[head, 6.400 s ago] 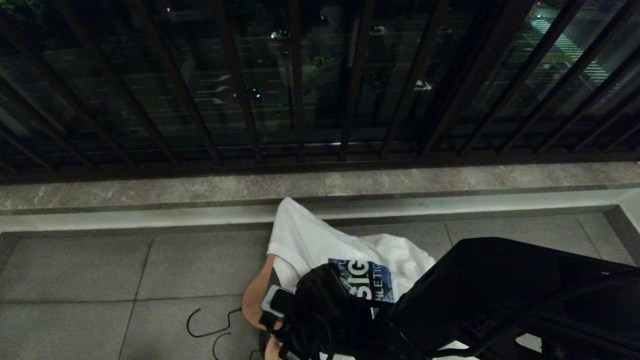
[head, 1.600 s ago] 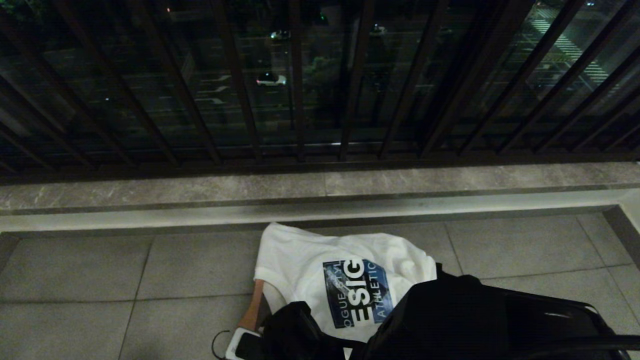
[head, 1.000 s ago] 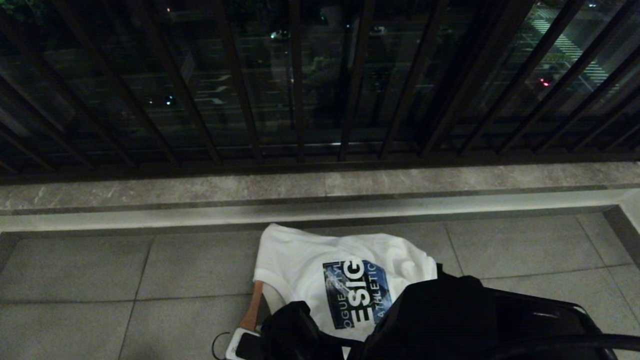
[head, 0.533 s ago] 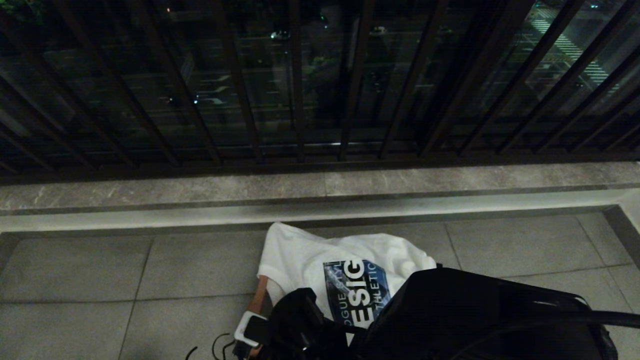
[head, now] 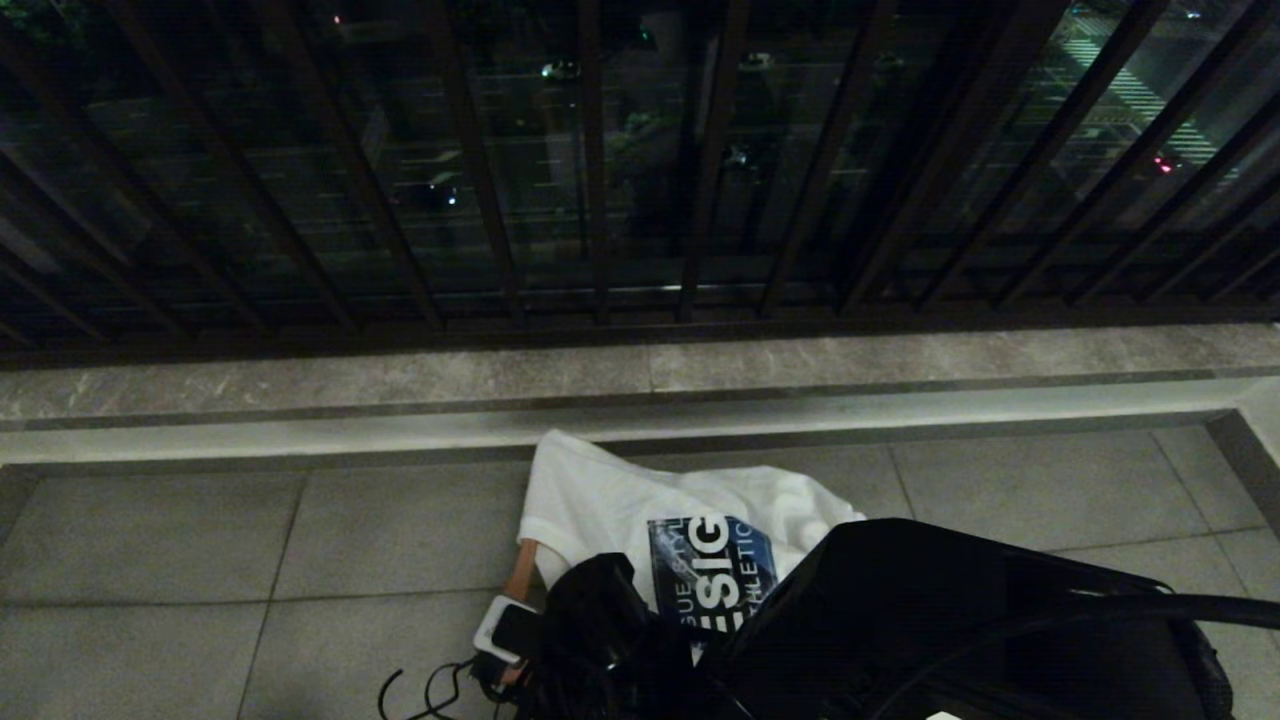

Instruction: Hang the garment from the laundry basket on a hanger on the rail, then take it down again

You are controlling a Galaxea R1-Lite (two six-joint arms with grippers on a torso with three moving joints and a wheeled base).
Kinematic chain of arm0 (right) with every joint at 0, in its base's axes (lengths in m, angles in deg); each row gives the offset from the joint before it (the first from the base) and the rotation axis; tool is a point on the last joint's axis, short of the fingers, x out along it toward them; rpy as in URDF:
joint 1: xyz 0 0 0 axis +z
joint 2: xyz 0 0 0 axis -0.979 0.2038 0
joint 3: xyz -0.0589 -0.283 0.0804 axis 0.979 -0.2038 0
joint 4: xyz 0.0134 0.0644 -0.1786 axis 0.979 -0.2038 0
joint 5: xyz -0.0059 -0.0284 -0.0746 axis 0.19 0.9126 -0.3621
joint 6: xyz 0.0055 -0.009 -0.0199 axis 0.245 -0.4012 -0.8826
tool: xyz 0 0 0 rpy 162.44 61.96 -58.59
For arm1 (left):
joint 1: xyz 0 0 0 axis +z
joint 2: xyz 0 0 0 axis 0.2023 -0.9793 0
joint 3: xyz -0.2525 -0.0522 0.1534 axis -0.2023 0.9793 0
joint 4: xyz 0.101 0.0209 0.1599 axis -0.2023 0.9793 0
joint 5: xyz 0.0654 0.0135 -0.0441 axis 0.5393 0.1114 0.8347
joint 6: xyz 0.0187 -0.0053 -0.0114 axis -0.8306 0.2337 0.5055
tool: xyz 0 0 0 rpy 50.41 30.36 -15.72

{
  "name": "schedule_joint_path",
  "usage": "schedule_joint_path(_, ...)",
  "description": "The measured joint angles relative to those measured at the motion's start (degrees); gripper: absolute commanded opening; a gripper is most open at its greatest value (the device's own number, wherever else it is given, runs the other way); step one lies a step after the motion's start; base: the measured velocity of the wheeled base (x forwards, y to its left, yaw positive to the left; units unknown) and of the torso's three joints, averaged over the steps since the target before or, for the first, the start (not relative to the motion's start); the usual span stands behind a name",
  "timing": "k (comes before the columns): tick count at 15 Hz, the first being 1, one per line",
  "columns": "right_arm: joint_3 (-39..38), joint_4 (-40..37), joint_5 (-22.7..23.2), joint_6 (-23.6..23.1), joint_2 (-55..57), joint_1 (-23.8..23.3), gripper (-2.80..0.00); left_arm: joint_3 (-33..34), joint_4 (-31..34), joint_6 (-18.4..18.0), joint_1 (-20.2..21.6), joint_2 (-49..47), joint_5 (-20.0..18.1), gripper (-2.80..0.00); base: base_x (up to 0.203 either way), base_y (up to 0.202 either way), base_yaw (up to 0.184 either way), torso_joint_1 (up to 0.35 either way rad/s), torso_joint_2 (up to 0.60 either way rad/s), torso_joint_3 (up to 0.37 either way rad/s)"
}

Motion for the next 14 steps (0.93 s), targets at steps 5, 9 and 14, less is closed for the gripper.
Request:
schedule_joint_path(5,-0.7,0.2,0.0,0.0,-1.1,-0.1,0.0,0.0,0.0,0.0,0.0,0.0,0.0,-2.8,0.0,0.0,0.0,0.0,0.0,0.0)
schedule_joint_path(9,-1.0,0.3,0.0,0.0,-1.3,-0.3,0.0,0.0,0.0,0.0,0.0,0.0,0.0,-2.8,0.0,0.0,0.0,0.0,0.0,0.0)
schedule_joint_path(14,-0.7,0.0,0.0,-0.2,-1.2,-0.3,0.0,0.0,0.0,0.0,0.0,0.0,0.0,-2.8,0.0,0.0,0.0,0.0,0.0,0.0)
